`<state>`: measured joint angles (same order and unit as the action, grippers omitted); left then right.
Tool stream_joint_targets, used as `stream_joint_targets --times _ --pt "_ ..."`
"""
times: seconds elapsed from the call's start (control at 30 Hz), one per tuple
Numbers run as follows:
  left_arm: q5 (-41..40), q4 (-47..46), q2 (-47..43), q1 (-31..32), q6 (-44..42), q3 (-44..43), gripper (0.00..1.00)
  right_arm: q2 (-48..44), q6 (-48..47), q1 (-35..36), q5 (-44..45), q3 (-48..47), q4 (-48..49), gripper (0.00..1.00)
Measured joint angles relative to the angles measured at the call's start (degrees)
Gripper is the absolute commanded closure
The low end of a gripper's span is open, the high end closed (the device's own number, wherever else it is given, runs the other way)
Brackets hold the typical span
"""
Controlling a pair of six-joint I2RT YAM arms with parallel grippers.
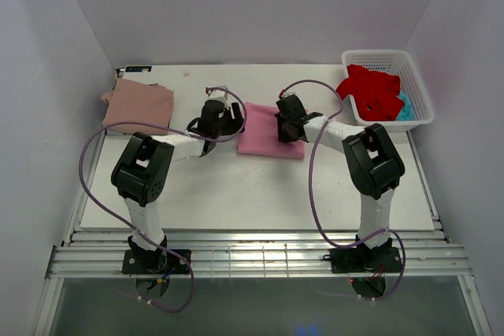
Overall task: Fold and stack the t-shirts
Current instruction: Fold the long partially folded tshirt into a neat square, then put the neatly folded tshirt into the corner of the board with the left arm
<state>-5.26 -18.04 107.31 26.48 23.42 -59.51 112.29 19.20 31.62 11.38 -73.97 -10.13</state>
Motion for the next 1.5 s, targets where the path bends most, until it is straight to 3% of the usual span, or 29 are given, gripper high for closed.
stream_joint_targets --times 0.7,1.3,1.43,1.47,1.5 --pt "28.24 -3.56 10.62 -4.2 6.25 -5.22 0.2 1.99 1.55 0.07 2.08 -3.28 -3.8 0.92" --pt "30.62 -7.06 17.53 1.53 10.29 -12.7 0.2 2.19 1.31 0.04 1.51 -3.56 -3.78 0.92" --pt "29.07 -7.5 17.97 2.64 10.51 -13.11 0.29 2.19 1.25 0.0 1.36 -3.54 -3.69 0.92" --pt "28.5 -7.41 17.99 2.71 10.49 -13.09 0.34 2.19 1.2 0.0 1.33 -3.5 -3.61 0.92" --pt "28.04 -7.26 18.01 2.73 10.56 -13.09 0.48 2.19 1.18 0.0 1.31 -3.48 -3.54 0.92"
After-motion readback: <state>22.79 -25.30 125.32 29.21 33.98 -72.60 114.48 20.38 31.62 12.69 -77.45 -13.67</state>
